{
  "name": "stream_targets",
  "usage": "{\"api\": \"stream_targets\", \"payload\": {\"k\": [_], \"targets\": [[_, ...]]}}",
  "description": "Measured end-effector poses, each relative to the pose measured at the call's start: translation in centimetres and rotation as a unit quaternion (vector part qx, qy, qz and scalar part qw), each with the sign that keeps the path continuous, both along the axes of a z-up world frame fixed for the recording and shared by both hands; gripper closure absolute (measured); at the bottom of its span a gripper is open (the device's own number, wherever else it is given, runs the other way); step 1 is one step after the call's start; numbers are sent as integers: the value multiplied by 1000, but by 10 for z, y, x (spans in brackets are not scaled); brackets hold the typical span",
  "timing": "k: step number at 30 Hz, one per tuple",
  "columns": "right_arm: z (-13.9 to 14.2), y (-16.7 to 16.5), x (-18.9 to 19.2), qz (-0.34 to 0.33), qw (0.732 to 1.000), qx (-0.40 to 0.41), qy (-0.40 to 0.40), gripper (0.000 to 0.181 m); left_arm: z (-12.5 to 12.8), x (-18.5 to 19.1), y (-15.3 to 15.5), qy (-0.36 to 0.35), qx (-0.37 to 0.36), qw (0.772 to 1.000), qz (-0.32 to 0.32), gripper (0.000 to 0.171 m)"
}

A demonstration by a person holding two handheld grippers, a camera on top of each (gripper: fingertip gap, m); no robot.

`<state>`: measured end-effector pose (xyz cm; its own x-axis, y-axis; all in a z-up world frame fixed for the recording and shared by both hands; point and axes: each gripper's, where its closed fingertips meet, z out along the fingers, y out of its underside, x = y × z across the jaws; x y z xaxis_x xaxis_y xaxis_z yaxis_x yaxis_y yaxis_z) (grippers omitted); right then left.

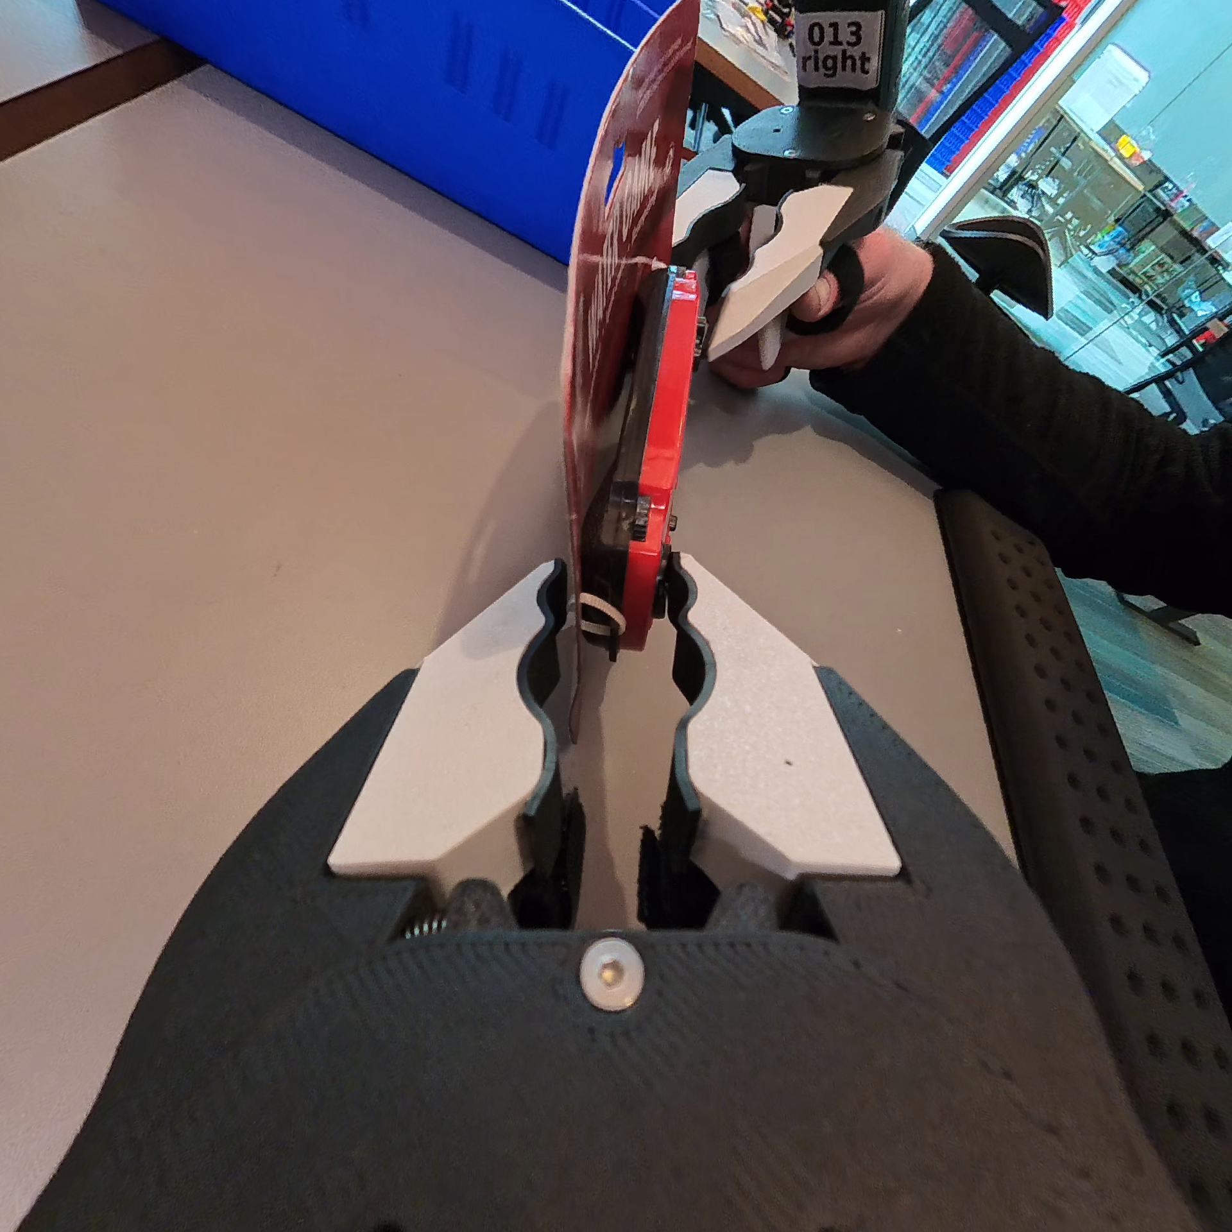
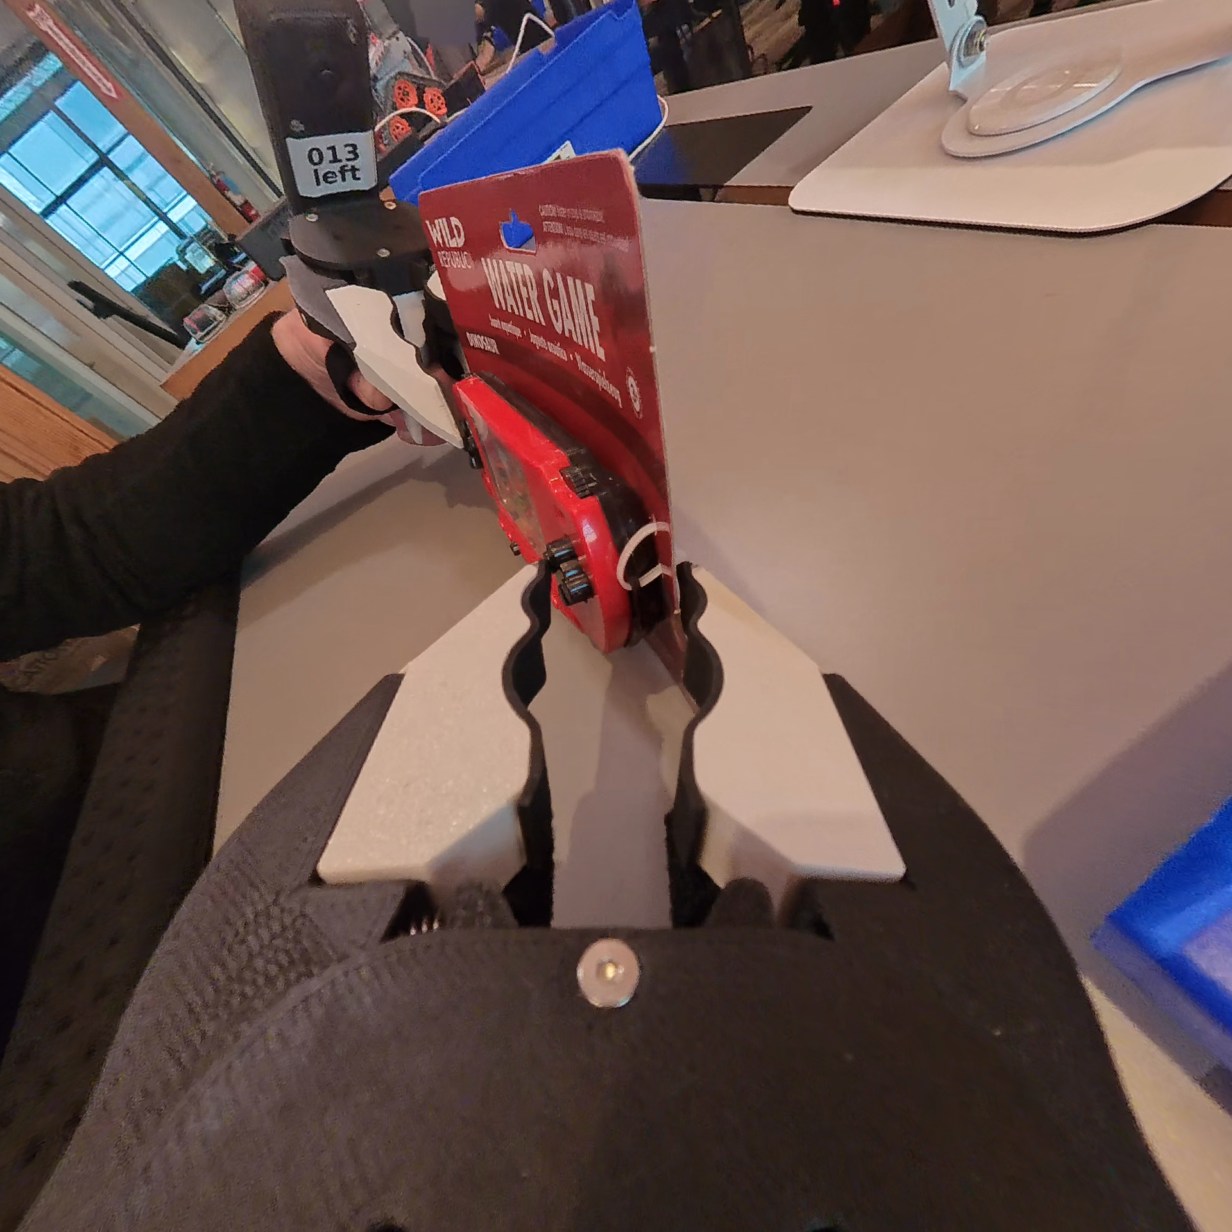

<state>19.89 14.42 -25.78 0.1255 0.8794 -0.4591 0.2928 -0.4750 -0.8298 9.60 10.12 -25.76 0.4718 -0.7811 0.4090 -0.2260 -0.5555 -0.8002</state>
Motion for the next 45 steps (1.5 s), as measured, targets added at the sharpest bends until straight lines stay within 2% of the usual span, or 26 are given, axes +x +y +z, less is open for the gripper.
{"api": "stream_targets", "payload": {"k": [9,19,35,45], "targets": [[-1,-2,0,4,1000,9,-12,156,0,1,-1,12,13,1000,4,143],[-3,0,0,-3,1000,8,-14,145,1,3,-3,20,18,1000,-1,143],[-1,-5,2,10,999,25,-26,156,1,2,-1,17,14,1000,6,141],[-2,-4,0,6,1000,7,-19,149,1,1,-2,-3,-10,1000,7,142]]}}
